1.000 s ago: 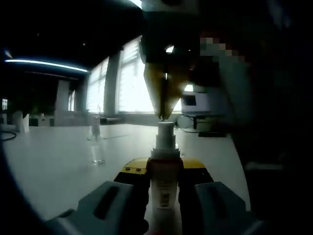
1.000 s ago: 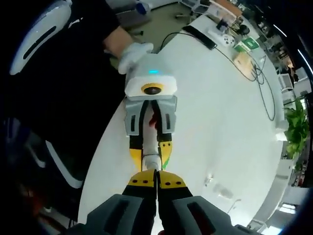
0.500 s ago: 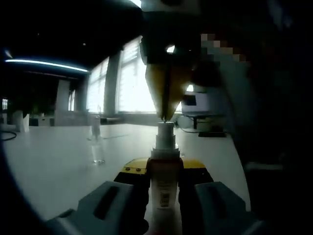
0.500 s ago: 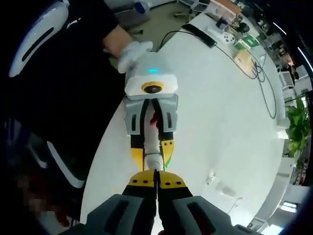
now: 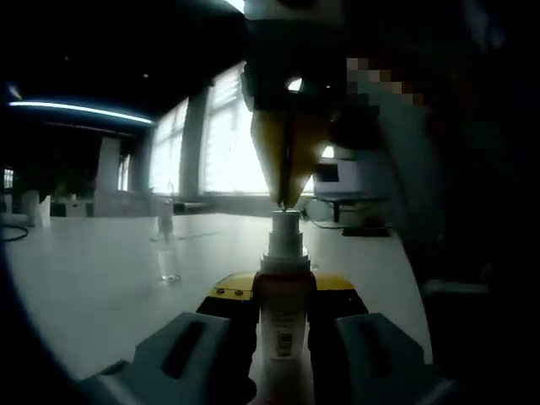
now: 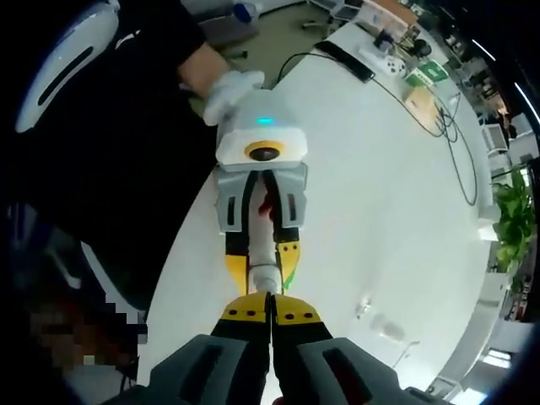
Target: Clamp pump bottle remove cover press pump head put on cover
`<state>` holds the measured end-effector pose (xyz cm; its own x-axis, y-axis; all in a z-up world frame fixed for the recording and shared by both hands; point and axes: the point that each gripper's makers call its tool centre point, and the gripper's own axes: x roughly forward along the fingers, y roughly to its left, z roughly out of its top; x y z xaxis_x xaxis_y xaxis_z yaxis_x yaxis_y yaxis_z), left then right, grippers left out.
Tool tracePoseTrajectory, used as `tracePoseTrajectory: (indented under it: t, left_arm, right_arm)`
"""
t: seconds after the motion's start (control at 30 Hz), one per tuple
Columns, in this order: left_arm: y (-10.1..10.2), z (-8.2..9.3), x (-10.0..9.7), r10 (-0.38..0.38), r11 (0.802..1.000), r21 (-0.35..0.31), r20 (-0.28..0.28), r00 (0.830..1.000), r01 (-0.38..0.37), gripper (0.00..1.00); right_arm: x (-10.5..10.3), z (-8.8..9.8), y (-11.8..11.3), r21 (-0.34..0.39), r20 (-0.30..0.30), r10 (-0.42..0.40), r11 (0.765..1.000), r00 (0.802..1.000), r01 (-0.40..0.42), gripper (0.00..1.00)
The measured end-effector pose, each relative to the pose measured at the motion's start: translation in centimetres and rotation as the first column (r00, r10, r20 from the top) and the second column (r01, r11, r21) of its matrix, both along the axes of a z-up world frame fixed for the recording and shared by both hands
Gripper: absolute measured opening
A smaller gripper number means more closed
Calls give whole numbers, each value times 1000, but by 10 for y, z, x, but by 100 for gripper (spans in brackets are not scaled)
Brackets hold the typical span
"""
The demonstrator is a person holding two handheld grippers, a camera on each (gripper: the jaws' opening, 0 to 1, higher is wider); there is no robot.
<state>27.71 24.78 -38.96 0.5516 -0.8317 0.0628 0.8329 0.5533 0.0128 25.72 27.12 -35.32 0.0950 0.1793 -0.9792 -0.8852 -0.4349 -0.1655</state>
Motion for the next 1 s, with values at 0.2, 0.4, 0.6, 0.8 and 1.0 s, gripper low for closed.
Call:
tracePoseTrajectory:
  t: [0.2, 0.4, 0.6, 0.8, 1.0]
  left_arm:
    - [0, 0, 1, 1, 1000, 0, -1, 1000, -1, 13]
    - [0, 0, 0, -2, 1000, 0, 1, 1000, 2, 13]
    - [-1, 1, -2, -2, 1000, 1, 3, 1000, 2, 13]
    - [0, 0, 1, 0, 1000, 0, -2, 1000, 0, 13]
    - [1, -1, 0, 3, 1000, 1, -1, 1000, -3, 13]
  right_arm:
    - [-1, 0, 0, 1, 5, -3, 1000, 1000, 3, 0]
    - [1, 0, 0, 5, 11, -4, 1000, 1000, 4, 0]
    - [-1, 1, 1, 11, -2, -15, 1000, 1000, 15, 0]
    - [-1, 0, 0, 9, -2, -21, 1000, 1000, 21, 0]
    - [2, 0, 3, -4, -14, -91, 996, 996, 91, 0]
